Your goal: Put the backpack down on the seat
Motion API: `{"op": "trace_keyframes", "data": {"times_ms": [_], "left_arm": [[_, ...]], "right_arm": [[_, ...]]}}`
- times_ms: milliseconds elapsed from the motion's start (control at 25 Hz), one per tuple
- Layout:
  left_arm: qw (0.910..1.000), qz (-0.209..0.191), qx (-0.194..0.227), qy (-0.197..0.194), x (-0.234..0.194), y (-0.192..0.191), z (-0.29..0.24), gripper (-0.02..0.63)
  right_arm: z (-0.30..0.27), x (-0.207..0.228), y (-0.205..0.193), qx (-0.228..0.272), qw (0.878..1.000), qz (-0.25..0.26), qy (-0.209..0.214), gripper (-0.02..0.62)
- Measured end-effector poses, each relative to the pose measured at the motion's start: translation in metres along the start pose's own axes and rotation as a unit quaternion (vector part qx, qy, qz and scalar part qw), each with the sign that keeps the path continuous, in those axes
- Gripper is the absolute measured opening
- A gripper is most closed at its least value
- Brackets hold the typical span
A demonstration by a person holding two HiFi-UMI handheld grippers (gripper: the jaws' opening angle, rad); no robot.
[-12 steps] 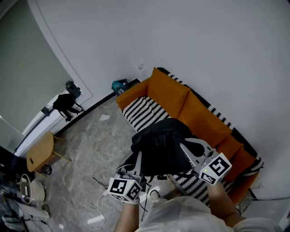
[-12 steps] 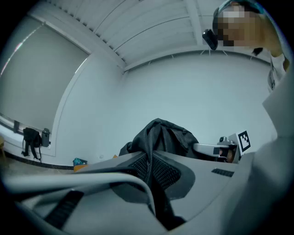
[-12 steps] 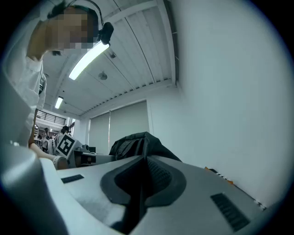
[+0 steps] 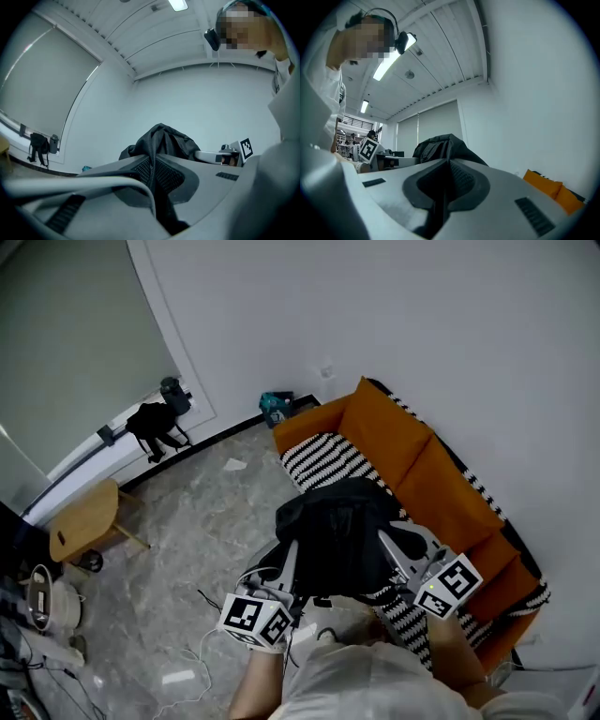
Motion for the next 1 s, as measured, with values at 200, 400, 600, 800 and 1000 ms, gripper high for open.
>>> {"op": "trace_keyframes", "data": {"times_ms": [200, 400, 600, 800, 1000], "left_arm": [[0.9998, -0.009, 0.015, 0.004, -0.031, 0.021, 0.022, 0.037], [0.9996, -0.01, 0.024, 0.009, -0.053, 0.031, 0.028, 0.037], [0.9994, 0.0, 0.025, 0.023, -0.079, 0.037, 0.011, 0.037], [0.9992, 0.007, 0.015, 0.035, -0.11, 0.03, -0.031, 0.037], [0.9995, 0.006, 0.005, 0.029, -0.142, 0.019, -0.09, 0.037]], "right_arm": [[-0.032, -0.025, -0.012, 0.006, 0.999, -0.022, 0.022, 0.024], [-0.059, -0.034, -0.02, 0.012, 0.998, -0.048, 0.033, 0.025], [-0.093, -0.021, -0.022, 0.006, 0.997, -0.055, 0.047, 0.025], [-0.134, 0.017, -0.035, 0.005, 0.996, -0.06, 0.063, 0.025], [-0.178, 0.07, -0.05, 0.006, 0.994, -0.076, 0.079, 0.025]]}}
Point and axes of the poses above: the fingertips, and each gripper's own axes: z backward along the fingers, x to its right, y out of its top, the point moved 2 cm from there along z, backward along the fingers, and after that the axes turned 14 degrees about x, right-handed, at the moved point
